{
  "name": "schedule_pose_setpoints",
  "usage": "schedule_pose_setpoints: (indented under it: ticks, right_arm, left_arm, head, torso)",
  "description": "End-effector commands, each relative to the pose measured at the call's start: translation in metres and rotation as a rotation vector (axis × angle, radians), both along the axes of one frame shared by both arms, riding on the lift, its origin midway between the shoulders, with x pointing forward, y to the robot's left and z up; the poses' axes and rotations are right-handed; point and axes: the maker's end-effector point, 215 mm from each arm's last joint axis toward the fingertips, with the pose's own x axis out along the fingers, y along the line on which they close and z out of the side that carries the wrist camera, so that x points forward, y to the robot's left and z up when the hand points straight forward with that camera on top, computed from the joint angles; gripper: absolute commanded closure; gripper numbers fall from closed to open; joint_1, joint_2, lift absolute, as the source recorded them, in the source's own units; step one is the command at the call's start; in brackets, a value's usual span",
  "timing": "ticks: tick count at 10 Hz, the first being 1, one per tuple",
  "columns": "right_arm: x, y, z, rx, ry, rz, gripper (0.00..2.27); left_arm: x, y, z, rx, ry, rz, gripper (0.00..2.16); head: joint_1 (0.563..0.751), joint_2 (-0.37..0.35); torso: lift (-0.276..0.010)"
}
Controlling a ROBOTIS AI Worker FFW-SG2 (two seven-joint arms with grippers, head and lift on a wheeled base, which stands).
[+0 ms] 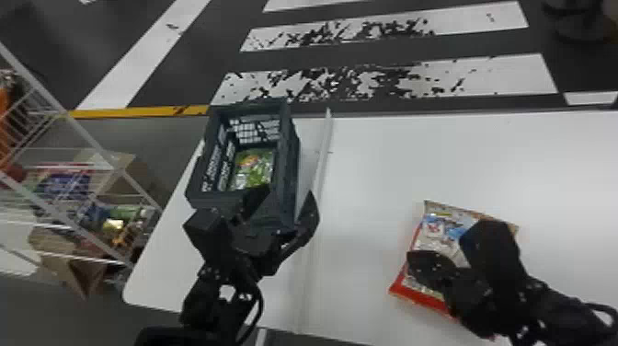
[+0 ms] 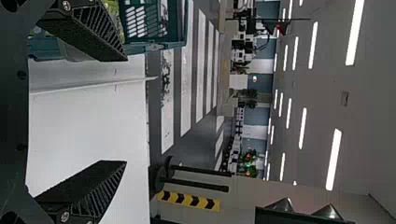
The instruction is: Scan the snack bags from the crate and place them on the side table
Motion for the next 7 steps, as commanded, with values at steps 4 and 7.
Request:
schedule_pose_setpoints:
  ticks: [4, 7]
  right_arm:
    - [0.013, 0.025, -0.019, -0.042, 0.011, 0.032, 2.24]
    - [0.015, 0.019, -0.035, -0.093, 0.026, 0.033, 2.24]
  left_arm:
    - [-0.004, -0.001, -0.001, 0.002, 0.004, -0.002, 0.09]
    - [-0.004, -0.001, 0.001, 0.005, 0.001, -0.003, 0.09]
  head:
    - [0.695, 0.337]
    - [0.695, 0.335]
  torso:
    - [-0.094]
    - [-0.094]
